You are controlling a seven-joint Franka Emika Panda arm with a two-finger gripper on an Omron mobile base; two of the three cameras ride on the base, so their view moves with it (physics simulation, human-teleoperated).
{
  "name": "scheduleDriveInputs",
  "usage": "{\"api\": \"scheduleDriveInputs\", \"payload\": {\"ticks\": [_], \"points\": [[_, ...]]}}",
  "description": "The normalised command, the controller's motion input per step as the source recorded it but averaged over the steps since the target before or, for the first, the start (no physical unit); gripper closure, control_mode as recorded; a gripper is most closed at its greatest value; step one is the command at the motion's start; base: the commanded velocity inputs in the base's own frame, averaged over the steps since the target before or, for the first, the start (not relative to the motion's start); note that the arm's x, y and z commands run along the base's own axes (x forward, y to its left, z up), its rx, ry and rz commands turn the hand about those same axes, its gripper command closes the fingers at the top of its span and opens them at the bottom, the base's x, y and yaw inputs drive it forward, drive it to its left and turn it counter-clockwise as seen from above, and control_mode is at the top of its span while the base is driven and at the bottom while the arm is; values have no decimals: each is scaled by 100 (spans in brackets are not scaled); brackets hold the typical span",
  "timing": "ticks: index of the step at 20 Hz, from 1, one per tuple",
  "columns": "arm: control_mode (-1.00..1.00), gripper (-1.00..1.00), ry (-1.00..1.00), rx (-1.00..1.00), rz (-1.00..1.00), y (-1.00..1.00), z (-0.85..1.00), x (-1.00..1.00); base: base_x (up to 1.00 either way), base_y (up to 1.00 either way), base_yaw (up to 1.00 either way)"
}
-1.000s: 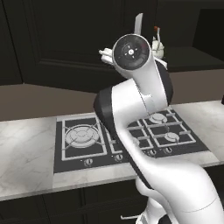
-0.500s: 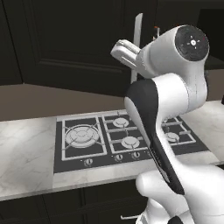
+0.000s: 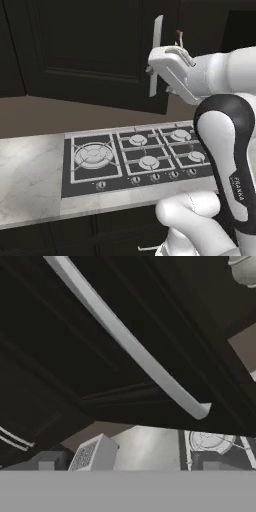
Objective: Open the cabinet, pick the kettle from the cabinet, and place it in the sink.
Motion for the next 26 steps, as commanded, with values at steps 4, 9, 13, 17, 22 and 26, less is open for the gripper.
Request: {"api": "scheduleDriveInputs", "payload": {"ticks": [4, 9, 13, 17, 22, 26], "points": [[-100, -100, -10, 16, 37, -1, 6, -20, 0, 0, 0], [-100, -100, -2, 3, 21, -22, 18, -19, 0, 0, 0], [-100, -100, -2, 0, 14, -29, 23, -26, 0, 0, 0], [-100, -100, 0, 0, 5, -34, 17, -25, 0, 0, 0], [-100, -100, 0, -1, 0, -32, 16, -28, 0, 0, 0], [-100, -100, 0, -1, 0, -28, 8, -24, 0, 0, 0]]}}
